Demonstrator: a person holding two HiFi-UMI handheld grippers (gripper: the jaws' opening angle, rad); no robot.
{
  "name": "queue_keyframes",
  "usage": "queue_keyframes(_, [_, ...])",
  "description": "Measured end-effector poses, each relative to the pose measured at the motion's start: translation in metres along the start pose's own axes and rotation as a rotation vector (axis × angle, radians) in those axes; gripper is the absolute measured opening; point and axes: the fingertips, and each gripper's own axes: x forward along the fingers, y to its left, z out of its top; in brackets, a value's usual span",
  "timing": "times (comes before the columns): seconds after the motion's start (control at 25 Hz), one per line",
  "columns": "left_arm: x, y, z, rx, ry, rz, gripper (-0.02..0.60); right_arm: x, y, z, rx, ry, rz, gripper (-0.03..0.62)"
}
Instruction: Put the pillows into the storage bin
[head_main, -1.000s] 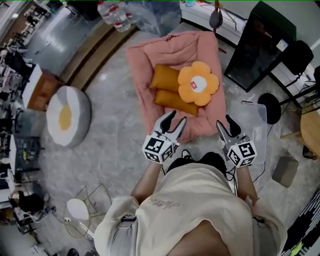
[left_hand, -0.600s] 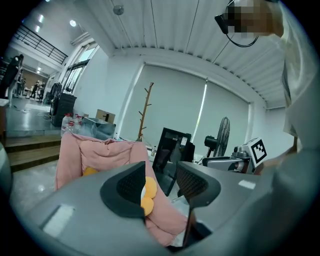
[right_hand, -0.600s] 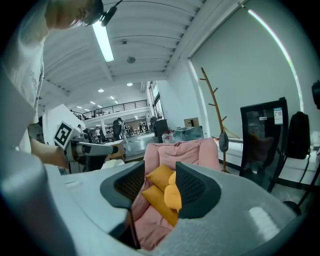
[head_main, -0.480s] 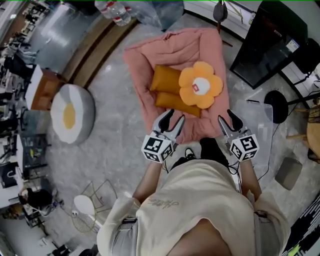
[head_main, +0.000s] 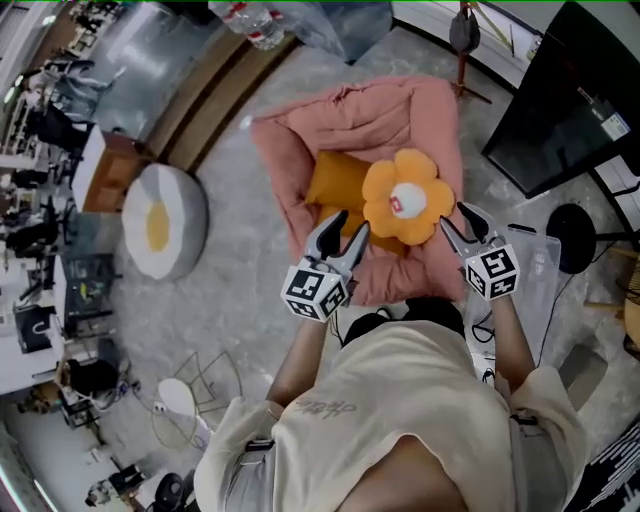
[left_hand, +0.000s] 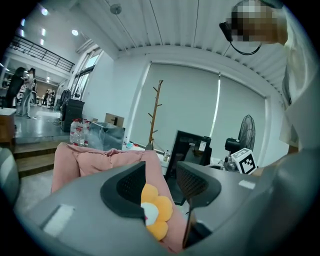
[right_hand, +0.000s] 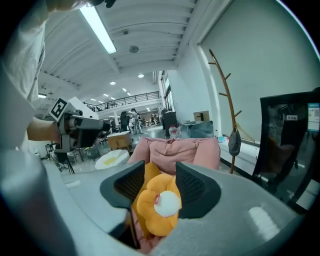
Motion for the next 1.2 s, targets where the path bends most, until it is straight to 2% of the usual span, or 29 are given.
queue_keyframes(0.32, [0.019, 0.006, 0.0, -0.012, 0.048, 0.042, 0.196, 0.053, -0.042, -0.028, -0.002, 0.156, 0.061, 0.199])
queue_keyframes(0.56, [0.018, 0.025, -0.001, -0.051, 0.057, 0.106, 0.195, 0.101, -0.065, -0.056, -0.002, 0.29, 0.084, 0.21])
queue_keyframes(0.76, [0.015, 0.046, -0.012, -0.1, 0.069, 0.18, 0.192, 0.144, -0.077, -0.087, -0.115, 0.466, 0.133, 0.231])
queue_keyframes(0.92, [0.015, 0.053, -0.019, -0.135, 0.084, 0.214, 0.192, 0.17, -0.08, -0.113, -0.179, 0.596, 0.181, 0.292])
queue_keyframes(1.2, [0.018, 0.061, -0.026, -0.165, 0.102, 0.249, 0.192, 0.206, -0.1, -0.145, -0.234, 0.706, 0.152, 0.334])
